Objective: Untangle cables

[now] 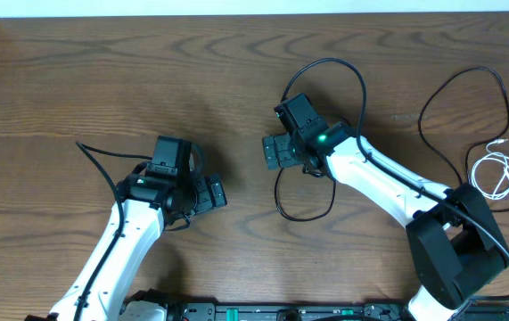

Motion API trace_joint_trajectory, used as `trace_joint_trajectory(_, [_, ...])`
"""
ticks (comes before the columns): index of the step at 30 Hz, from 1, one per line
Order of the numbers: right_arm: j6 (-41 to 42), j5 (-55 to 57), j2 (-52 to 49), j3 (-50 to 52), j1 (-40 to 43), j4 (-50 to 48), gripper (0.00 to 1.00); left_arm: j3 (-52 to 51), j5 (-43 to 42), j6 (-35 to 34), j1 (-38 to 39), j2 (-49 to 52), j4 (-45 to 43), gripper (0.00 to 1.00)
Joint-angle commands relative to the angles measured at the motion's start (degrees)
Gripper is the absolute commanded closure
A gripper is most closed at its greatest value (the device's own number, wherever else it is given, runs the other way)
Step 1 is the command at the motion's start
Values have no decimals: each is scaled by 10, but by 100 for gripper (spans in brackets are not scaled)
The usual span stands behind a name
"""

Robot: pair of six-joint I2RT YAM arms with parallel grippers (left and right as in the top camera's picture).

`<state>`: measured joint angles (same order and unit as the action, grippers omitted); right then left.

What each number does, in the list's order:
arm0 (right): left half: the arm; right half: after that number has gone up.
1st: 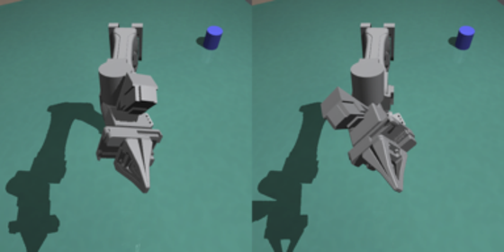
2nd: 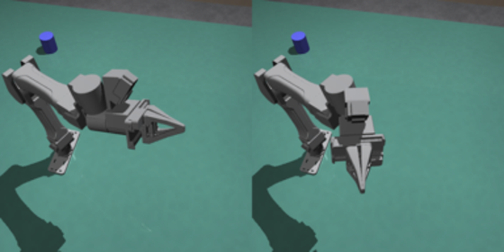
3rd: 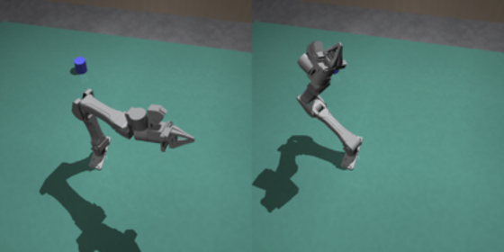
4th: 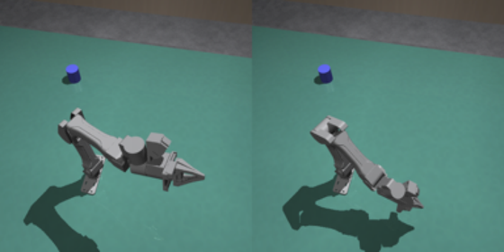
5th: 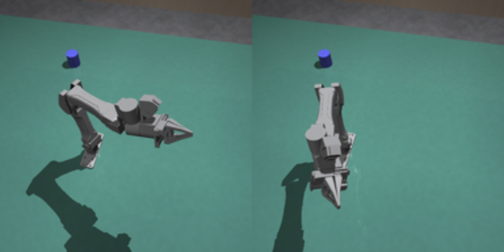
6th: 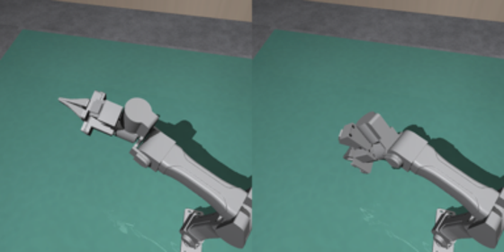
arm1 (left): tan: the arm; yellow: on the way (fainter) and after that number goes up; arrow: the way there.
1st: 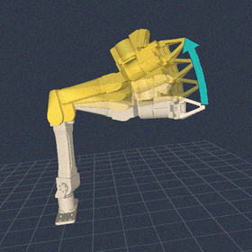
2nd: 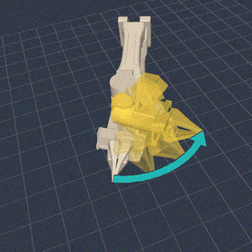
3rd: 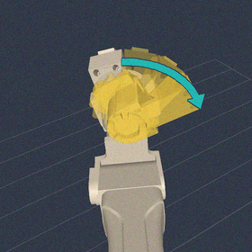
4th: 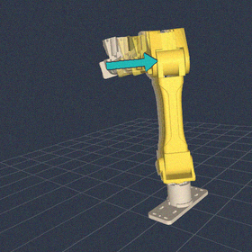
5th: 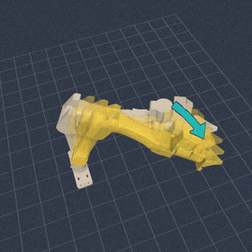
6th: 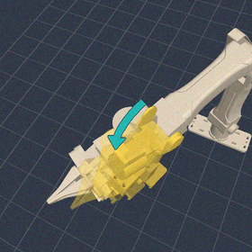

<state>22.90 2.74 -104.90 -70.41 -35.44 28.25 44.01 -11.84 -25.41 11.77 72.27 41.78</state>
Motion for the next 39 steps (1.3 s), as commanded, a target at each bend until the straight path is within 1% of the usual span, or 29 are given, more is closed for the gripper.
trace_joint_trajectory(1, [9, 48, -6, 6, -3, 6, 1, 6, 6, 5, -2, 4, 2, 2])
trace_joint_trajectory(6, [7, 56, -37, 8, -3, 13, 2, 6, 6, 5, -2, 4, 2, 2])
trace_joint_trajectory(9, [-14, 54, -64, 8, -3, 17, 1, 6, 6, 5, -2, 4, 2, 2])
trace_joint_trajectory(10, [-21, 52, -72, 8, -3, 21, 2, 6, 6, 5, -2, 4, 2, 2])
trace_joint_trajectory(12, [-30, 52, -86, 8, -3, 37, 8, 6, 6, 5, -2, 4, 2, 2])
trace_joint_trajectory(14, [-33, 53, -94, 8, -2, 55, 18, 6, 6, 5, -2, 4, 2, 2])
trace_joint_trajectory(16, [-33, 53, -94, 8, -2, 60, 31, 6, 6, 5, -2, 4, 2, 2])
trace_joint_trajectory(20, [-37, 53, -94, 8, -2, 59, 64, 6, 6, 5, -2, 4, 2, 2])
trace_joint_trajectory(21, [-37, 53, -94, 8, -2, 59, 70, 6, 6, 5, -2, 4, 2, 2])
trace_joint_trajectory(23, [-37, 53, -94, 8, -2, 59, 73, 6, 6, 5, -2, 4, 2, 2])
trace_joint_trajectory(24, [-37, 53, -94, 8, -2, 59, 76, 6, 6, 5, -2, 4, 2, 2])
trace_joint_trajectory(25, [-37, 53, -94, 8, -2, 59, 83, 6, 6, 5, -2, 4, 2, 2])
trace_joint_trajectory(27, [-37, 53, -94, 8, -2, 59, 89, 6, 6, 5, -2, 4, 2, 2])
trace_joint_trajectory(28, [-37, 53, -94, 8, -2, 59, 96, 6, 6, 5, -2, 4, 2, 2])
trace_joint_trajectory(29, [-37, 53, -94, 8, -2, 59, 99, 6, 6, 5, -2, 4, 2, 2])
trace_joint_trajectory(35, [-42, 54, -94, 4, -1, 59, 99, 6, 6, 5, -2, 4, 2, 2])
trace_joint_trajectory(39, [-93, 94, -87, -9, 1, 69, 99, 6, 6, 5, -2, 4, 2, 2])
